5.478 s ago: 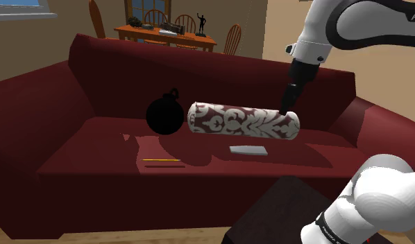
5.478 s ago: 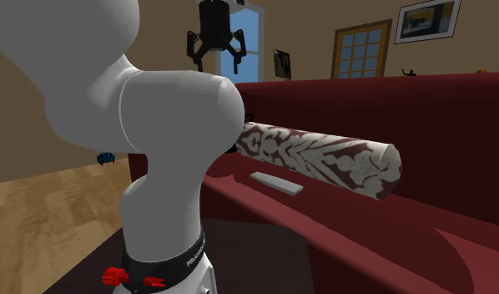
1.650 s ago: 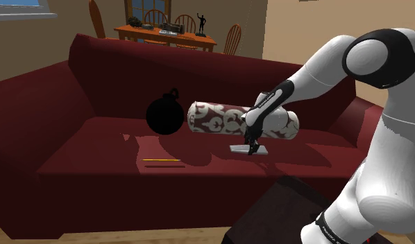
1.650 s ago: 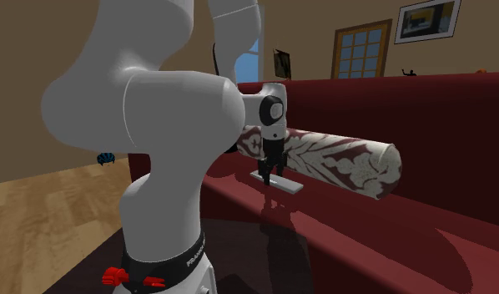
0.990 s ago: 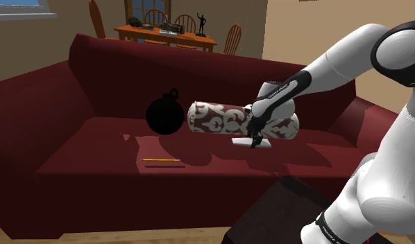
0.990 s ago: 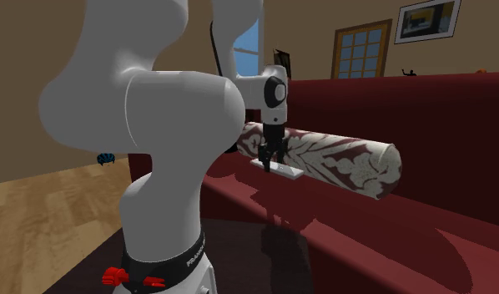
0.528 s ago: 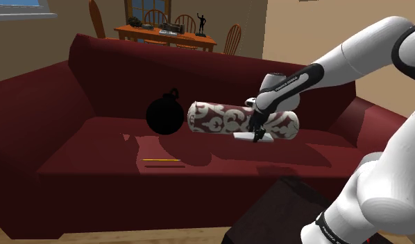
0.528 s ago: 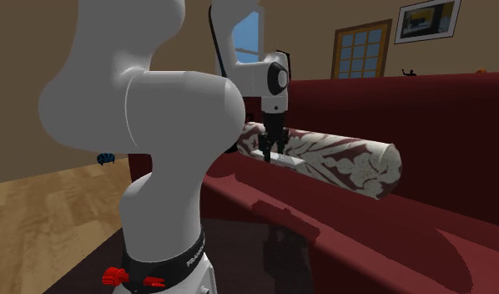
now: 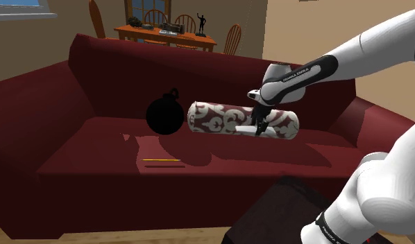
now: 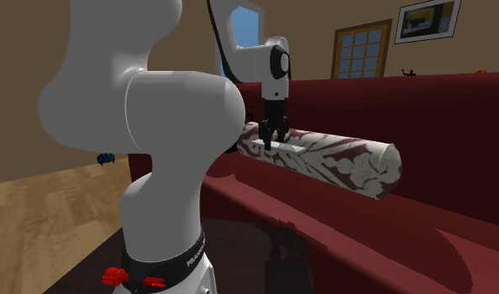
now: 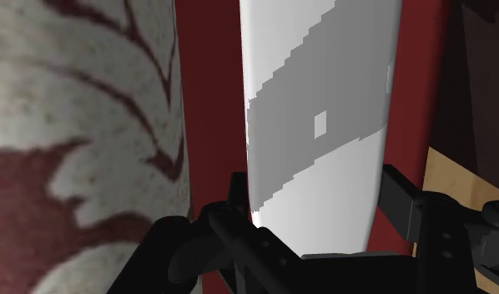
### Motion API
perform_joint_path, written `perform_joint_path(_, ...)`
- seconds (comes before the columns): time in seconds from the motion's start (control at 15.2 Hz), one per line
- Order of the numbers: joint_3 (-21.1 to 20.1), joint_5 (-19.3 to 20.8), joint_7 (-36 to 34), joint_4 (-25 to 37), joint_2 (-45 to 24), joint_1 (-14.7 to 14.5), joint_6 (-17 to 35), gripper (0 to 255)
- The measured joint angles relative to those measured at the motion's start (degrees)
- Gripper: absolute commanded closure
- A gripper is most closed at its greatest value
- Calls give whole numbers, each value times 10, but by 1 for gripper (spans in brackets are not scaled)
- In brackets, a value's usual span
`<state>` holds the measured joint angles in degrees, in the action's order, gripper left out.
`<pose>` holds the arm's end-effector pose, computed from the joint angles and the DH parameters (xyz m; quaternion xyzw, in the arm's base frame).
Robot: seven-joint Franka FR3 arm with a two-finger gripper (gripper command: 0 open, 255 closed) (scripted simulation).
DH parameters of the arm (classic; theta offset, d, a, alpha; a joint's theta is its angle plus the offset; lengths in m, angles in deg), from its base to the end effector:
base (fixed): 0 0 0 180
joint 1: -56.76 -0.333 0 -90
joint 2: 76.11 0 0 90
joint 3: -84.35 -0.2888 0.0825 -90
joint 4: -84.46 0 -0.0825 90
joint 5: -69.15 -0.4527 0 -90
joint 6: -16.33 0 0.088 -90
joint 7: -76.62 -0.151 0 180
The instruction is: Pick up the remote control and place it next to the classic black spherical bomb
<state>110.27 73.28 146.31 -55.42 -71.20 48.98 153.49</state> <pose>0.5033 -0.1623 0.2142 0.8885 0.4585 0.0067 0.0151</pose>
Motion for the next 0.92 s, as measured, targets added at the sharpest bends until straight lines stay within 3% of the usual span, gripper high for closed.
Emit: perform_joint_path(0.92, -12, 28, -21, 51, 71, 4, -118, 255)
